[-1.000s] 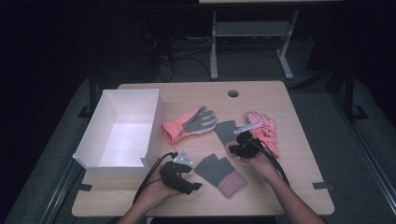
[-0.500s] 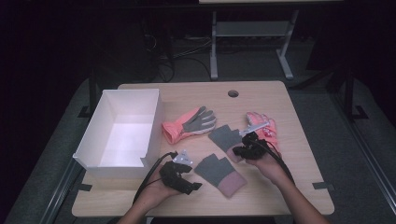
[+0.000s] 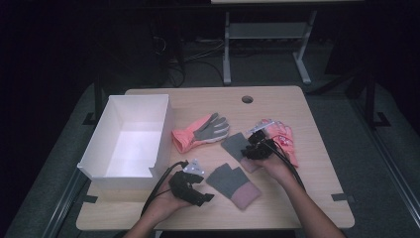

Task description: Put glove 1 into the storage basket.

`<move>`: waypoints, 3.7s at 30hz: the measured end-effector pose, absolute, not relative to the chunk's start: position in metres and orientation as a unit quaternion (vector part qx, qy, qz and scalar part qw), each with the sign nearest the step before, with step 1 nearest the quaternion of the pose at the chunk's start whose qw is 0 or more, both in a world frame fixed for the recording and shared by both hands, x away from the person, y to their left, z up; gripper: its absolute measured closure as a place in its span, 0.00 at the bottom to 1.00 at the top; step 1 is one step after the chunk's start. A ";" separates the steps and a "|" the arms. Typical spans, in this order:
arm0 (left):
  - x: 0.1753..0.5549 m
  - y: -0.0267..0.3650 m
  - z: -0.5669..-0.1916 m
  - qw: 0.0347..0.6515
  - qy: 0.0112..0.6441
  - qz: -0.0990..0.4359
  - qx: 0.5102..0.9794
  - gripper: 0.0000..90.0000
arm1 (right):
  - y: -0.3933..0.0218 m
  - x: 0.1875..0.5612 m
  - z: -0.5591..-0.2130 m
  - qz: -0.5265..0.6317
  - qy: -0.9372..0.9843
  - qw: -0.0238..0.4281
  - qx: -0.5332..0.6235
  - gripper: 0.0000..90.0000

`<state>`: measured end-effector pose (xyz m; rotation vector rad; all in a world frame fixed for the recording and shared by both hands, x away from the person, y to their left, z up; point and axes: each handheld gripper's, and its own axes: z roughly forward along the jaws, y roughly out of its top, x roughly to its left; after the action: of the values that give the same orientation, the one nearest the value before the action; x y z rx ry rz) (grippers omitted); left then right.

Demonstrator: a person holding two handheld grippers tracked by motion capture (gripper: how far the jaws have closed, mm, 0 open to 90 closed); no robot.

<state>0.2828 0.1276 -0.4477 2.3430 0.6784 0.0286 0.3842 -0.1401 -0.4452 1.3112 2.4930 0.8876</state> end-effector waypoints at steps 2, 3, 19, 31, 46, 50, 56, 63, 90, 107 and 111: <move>0.283 0.127 -0.448 0.343 0.260 0.011 0.903 0.28 | -0.140 0.385 -0.448 0.295 0.841 0.091 0.444 0.80; 0.283 0.127 -0.448 0.343 0.260 0.011 0.903 0.28 | -0.140 0.385 -0.448 0.295 0.841 0.091 0.444 0.80; 0.285 0.128 -0.450 0.336 0.259 0.009 0.905 0.28 | -0.153 0.384 -0.448 0.340 0.824 0.076 0.447 0.98; 0.286 0.129 -0.450 0.337 0.260 0.015 0.905 0.26 | -0.158 0.366 -0.421 0.386 0.813 0.070 0.430 0.98; 0.286 0.128 -0.450 0.342 0.266 0.029 0.901 0.16 | -0.153 0.322 -0.414 0.394 0.819 0.056 0.413 0.98; 0.286 0.129 -0.450 0.335 0.261 0.032 0.905 0.16 | -0.150 0.309 -0.414 0.396 0.822 0.048 0.407 0.98; 0.286 0.129 -0.450 0.341 0.269 0.032 0.900 0.16 | -0.146 0.294 -0.417 0.394 0.828 0.039 0.397 0.98; 0.286 0.129 -0.449 0.336 0.265 0.032 0.903 0.16 | -0.136 0.280 -0.424 0.383 0.839 0.028 0.386 0.98; 0.283 0.129 -0.438 0.366 0.277 0.022 0.888 0.91 | -0.160 0.288 -0.419 0.376 0.847 0.066 0.369 1.00; 0.291 0.101 -0.436 0.349 0.276 0.036 0.895 0.99 | -0.188 0.283 -0.452 0.323 0.889 0.074 0.316 1.00; 0.300 0.096 -0.441 0.337 0.276 0.036 0.899 0.99 | -0.188 0.282 -0.453 0.322 0.891 0.064 0.314 1.00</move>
<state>0.2995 0.0961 -0.4408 2.3448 0.7206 0.0940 0.2822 -0.1880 -0.4534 0.9468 2.6900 0.9734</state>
